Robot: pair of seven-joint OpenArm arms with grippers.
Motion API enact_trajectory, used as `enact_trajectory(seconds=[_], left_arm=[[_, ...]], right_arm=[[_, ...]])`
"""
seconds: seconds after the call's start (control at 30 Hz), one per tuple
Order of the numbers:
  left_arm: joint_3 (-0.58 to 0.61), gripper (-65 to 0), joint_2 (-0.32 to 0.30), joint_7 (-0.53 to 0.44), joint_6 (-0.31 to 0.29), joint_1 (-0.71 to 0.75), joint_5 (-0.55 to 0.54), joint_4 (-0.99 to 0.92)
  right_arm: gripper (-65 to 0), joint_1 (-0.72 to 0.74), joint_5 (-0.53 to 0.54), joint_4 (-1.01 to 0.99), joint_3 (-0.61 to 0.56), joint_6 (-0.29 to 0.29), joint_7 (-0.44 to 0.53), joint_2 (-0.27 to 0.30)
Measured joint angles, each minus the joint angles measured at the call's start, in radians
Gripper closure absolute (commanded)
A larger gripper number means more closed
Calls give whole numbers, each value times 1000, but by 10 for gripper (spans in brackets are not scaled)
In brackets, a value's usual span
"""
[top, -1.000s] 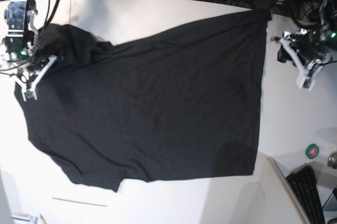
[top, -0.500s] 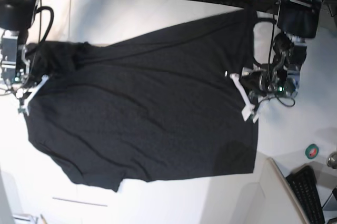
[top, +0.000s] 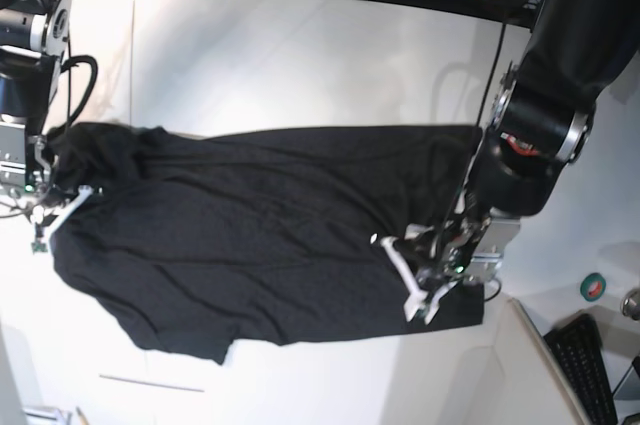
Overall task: Layout the t-shirt on the table in an organized manner, then fold the t-shirt properly
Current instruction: 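Release the shirt and move both grippers to new grasp points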
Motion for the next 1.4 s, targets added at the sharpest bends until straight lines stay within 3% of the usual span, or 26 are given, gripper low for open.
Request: enact_trajectory(seconds=[0.13,0.23,0.43,0.5,0.67,0.77,1.0,1.2,1.4], left_arm=[[-25,0,10,16,-2,-43,-17,64],[-159,0,-43,151,-10,14,-21,259],[-514,0,-169,514,4,396,12,891],[-539,0,-174,542,7,513,26,1005],[-511,0,-132,478,-14,658,-16,1000],[-453,0,-165,443,4,658,15,945],[-393,0,-146,421,-3,672,-3,916],[-404,0,-193,466,2,758,2,1033],[-410,0,-241,470,4,906,5,1137]], right_arm=[[0,-100,1,280,3,0,-63,4],[0,-227,3,537,7,-5,-139,-3],[0,-422,13,926,117,2,-213,-132],[0,-451,13,953,140,4,-222,-150],[0,-467,3,904,119,3,-232,-154],[0,-447,5,857,29,3,-235,-154],[0,-404,3,828,-218,4,-235,-151],[0,-220,17,590,-424,7,-224,-171],[0,-87,5,315,-479,0,-219,-245]])
